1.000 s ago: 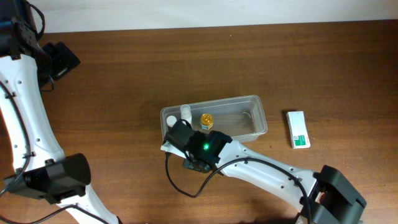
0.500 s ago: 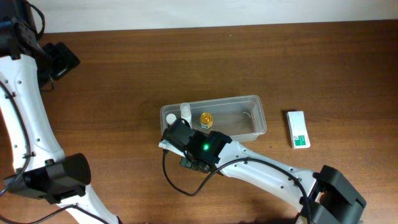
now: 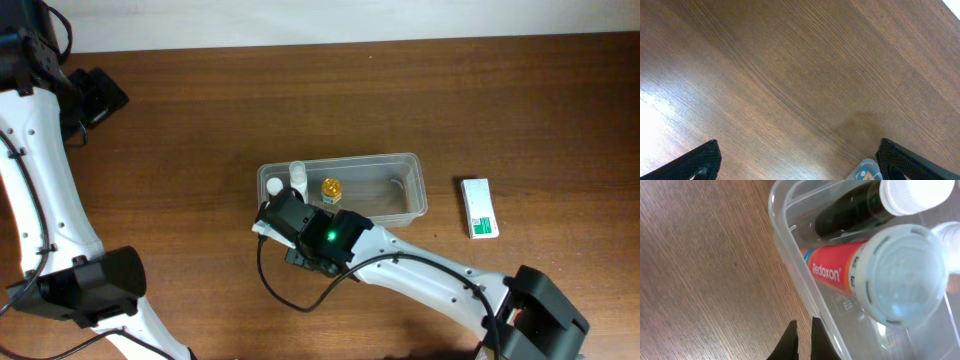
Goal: Pack container
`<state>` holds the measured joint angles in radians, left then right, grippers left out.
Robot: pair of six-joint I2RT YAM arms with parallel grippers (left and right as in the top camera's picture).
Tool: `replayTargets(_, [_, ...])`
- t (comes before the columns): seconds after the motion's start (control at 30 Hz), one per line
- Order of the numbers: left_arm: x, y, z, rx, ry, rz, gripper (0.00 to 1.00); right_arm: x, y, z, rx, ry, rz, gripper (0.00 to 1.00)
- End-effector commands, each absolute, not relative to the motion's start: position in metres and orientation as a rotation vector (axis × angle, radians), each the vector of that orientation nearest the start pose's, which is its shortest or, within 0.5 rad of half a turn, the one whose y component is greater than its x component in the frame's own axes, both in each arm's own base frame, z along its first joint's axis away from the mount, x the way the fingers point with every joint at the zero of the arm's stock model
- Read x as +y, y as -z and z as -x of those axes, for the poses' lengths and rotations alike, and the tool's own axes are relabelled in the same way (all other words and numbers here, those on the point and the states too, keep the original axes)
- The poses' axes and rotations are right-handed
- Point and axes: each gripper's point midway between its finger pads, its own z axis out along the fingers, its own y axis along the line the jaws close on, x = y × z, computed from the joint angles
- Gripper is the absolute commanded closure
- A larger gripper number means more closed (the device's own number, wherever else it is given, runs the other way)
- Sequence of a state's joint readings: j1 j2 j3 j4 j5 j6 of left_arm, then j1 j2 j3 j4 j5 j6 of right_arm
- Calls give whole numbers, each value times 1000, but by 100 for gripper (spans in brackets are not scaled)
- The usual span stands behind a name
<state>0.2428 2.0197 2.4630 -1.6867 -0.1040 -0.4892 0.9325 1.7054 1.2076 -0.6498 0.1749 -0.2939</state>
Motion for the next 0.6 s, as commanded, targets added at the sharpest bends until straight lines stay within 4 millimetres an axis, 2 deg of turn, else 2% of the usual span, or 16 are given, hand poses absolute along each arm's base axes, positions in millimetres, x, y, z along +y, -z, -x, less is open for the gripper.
replayTargets(0.0, [116, -285, -391, 2599, -85, 1002, 0, 293, -86, -273, 2284, 60, 1414, 96])
replayTargets(0.27, [116, -285, -391, 2599, -85, 1002, 0, 297, -80, -257, 2331, -61, 1461, 96])
replayTargets(0.57, [116, -285, -391, 2599, -85, 1002, 0, 291, -74, -251, 2387, -59, 1433, 96])
